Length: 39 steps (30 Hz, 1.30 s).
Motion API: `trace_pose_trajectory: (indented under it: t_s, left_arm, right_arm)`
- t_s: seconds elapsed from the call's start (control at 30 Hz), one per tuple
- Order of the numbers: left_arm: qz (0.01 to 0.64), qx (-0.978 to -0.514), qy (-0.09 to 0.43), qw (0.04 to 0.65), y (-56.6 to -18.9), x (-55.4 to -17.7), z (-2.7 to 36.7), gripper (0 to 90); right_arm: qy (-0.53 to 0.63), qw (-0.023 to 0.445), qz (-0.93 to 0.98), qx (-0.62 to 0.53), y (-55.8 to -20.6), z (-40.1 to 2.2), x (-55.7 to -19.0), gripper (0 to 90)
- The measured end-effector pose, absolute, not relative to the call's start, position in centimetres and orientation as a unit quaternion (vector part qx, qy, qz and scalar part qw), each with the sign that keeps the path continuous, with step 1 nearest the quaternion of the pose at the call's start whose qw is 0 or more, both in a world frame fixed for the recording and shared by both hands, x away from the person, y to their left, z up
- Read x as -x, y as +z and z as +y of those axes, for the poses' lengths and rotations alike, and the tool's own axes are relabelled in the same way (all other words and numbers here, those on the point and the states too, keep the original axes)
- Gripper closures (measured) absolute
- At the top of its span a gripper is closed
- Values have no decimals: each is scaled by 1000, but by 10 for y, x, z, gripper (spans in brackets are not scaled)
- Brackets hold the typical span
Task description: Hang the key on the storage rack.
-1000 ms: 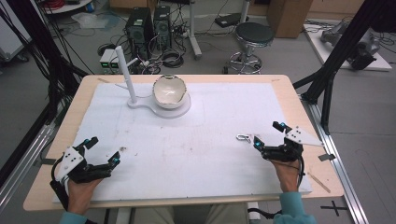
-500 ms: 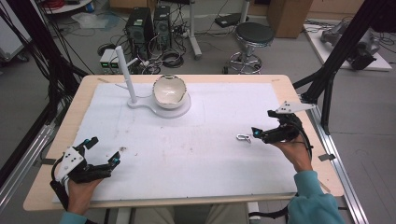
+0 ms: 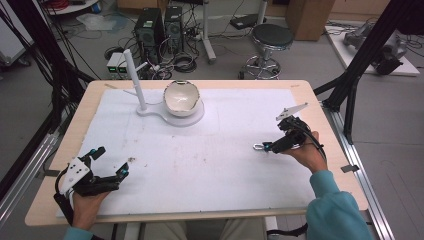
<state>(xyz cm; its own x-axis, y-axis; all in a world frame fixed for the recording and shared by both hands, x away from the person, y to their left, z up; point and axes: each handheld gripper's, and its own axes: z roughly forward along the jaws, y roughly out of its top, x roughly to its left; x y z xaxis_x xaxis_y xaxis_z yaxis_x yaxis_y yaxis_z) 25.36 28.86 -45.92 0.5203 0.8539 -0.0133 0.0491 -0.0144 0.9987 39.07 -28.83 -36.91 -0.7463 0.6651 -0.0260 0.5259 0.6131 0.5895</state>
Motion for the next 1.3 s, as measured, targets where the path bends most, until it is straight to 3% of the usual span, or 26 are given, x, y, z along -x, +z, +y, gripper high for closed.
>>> trace_pose_trajectory:
  t_s: [0.17,0.8,0.87,1.07,1.3]
  left_arm:
    - [358,-630,332,604,-459,-254,289,17]
    - [359,-630,333,603,-459,-254,289,17]
    - [359,-630,333,603,-459,-254,289,17]
    - [359,-629,333,603,-459,-253,289,17]
    - [358,-629,334,604,-459,-253,289,17]
  right_arm:
    - [257,104,905,-323,-378,-281,-397,52]
    - [195,77,920,-331,-395,-273,-408,78]
    - [187,68,923,-330,-397,-273,-410,154]
    - [178,59,925,-331,-400,-271,-411,225]
    - [162,61,933,-315,-400,-270,-412,415]
